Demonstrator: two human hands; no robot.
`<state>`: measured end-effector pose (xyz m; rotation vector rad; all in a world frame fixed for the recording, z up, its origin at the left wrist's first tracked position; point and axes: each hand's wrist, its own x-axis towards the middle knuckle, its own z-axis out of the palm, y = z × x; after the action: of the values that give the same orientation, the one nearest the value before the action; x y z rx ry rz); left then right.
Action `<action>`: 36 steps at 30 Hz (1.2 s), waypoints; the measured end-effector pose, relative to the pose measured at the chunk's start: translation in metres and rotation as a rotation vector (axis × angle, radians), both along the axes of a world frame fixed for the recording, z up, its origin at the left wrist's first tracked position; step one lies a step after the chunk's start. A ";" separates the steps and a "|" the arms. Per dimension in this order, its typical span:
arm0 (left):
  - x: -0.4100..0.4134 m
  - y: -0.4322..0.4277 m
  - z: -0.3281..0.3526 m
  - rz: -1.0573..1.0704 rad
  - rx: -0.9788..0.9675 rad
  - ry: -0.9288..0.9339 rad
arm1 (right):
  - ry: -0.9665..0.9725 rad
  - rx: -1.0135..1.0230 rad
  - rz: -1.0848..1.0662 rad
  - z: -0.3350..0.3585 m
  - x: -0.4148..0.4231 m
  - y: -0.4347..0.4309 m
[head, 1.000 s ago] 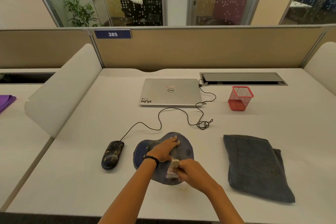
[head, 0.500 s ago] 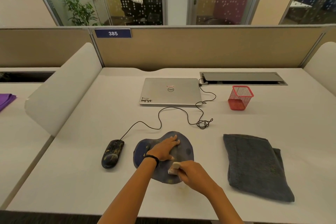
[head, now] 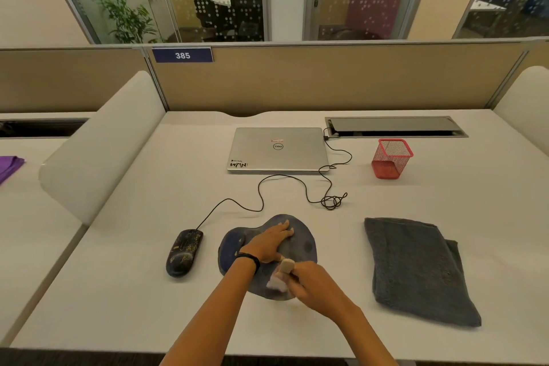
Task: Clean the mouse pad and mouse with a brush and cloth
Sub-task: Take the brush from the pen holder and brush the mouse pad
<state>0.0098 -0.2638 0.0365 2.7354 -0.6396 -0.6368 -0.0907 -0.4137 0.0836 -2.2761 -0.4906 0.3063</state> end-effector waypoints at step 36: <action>-0.002 -0.001 0.005 -0.007 0.020 0.008 | -0.089 -0.009 -0.214 -0.016 0.001 -0.016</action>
<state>0.0082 -0.2648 0.0411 2.7490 -0.6451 -0.6593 -0.0897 -0.4298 0.0672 -2.3335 -0.2870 0.0998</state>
